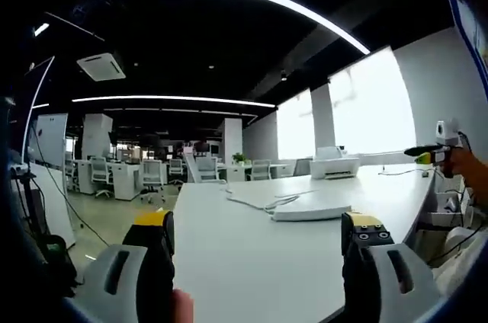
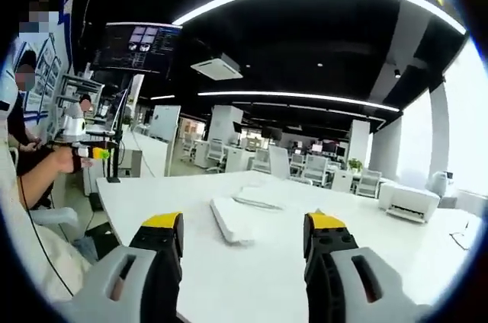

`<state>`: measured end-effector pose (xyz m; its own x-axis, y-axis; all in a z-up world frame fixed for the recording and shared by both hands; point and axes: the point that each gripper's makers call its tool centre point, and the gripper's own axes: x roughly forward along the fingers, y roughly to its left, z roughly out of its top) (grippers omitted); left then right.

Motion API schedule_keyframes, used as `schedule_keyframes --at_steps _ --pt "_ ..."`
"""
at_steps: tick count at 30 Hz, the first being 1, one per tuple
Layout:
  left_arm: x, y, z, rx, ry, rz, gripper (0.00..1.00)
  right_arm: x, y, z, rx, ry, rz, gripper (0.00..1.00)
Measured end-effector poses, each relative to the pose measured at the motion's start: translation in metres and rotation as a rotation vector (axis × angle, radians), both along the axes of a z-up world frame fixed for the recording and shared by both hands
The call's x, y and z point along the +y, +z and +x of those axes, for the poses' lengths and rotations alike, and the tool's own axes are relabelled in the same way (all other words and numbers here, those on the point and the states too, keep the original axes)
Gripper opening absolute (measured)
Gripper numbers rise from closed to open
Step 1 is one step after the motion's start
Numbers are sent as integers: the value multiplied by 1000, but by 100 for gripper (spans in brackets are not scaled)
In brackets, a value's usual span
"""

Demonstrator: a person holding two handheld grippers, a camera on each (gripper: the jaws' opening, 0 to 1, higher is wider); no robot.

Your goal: Pick up the power strip scattered on the table, fix it on the side mounting bracket of the table, and press the switch

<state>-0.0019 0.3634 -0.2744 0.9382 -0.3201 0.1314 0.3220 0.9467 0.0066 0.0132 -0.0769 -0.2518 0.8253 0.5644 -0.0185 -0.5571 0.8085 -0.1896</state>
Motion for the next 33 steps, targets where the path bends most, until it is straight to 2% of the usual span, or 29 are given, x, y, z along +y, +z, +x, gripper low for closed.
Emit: schedule_keyframes --at_steps 9,14,18,27,33 --pt "-3 0 0 4 -10 3 94 8 -7 13 29 15 -40 64" --pt "-3 0 0 6 -11 4 94 12 -7 18 39 29 -34 65" --pt "-4 1 -1 5 -24 -24 94 13 -10 25 50 30 -45 65" --pt "-4 0 0 7 -21 -21 94 19 -22 46 92 53 -44 65" --pt "-7 1 0 7 -25 -15 94 33 -28 53 99 67 -50 65"
